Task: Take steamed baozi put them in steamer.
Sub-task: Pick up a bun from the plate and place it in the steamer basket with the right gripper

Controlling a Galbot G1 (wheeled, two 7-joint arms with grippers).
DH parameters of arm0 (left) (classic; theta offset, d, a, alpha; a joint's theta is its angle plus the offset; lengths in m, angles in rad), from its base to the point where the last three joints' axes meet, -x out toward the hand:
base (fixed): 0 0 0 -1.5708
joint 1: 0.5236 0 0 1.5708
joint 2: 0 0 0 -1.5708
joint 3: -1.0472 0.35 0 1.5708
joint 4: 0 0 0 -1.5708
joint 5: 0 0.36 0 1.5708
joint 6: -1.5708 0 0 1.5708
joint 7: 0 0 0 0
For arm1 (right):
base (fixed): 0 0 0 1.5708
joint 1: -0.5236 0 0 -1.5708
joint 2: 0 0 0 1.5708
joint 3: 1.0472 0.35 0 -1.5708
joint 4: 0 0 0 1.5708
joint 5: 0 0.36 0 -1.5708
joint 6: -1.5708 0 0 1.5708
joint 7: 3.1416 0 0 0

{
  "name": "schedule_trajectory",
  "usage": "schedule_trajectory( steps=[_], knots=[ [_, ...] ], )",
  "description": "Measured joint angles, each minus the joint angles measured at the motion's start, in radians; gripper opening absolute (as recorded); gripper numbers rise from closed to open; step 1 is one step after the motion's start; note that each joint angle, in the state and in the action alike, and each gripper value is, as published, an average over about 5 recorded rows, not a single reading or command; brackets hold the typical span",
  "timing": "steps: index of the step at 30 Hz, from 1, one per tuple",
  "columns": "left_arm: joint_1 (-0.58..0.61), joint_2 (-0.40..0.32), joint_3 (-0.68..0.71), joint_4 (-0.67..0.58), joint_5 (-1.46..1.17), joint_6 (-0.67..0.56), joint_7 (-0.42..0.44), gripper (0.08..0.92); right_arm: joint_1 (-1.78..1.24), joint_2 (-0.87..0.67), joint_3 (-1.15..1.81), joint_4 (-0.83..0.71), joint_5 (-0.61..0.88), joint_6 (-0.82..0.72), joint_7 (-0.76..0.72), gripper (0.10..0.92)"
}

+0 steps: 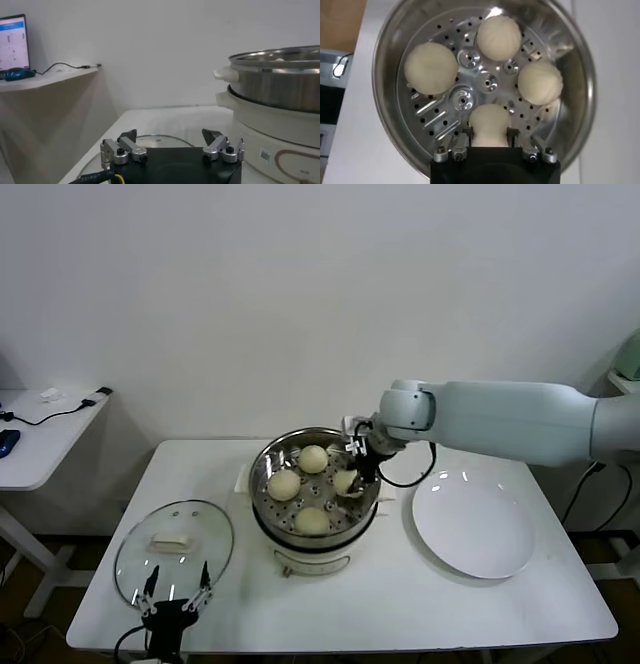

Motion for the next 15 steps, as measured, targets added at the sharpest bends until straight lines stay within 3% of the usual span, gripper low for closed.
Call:
schedule_trajectory(
  steps=[6, 15],
  knots=[
    [0.004, 0.000, 0.000, -0.008, -0.002, 0.002, 0.000, 0.823, -0.027, 0.007, 0.011, -0.007, -0.022, -0.005, 0.006, 0.520],
    [0.006, 0.000, -0.004, -0.021, -0.010, 0.010, -0.001, 0.823, -0.016, -0.009, 0.022, -0.014, -0.050, 0.042, -0.038, 0.766]
  ],
)
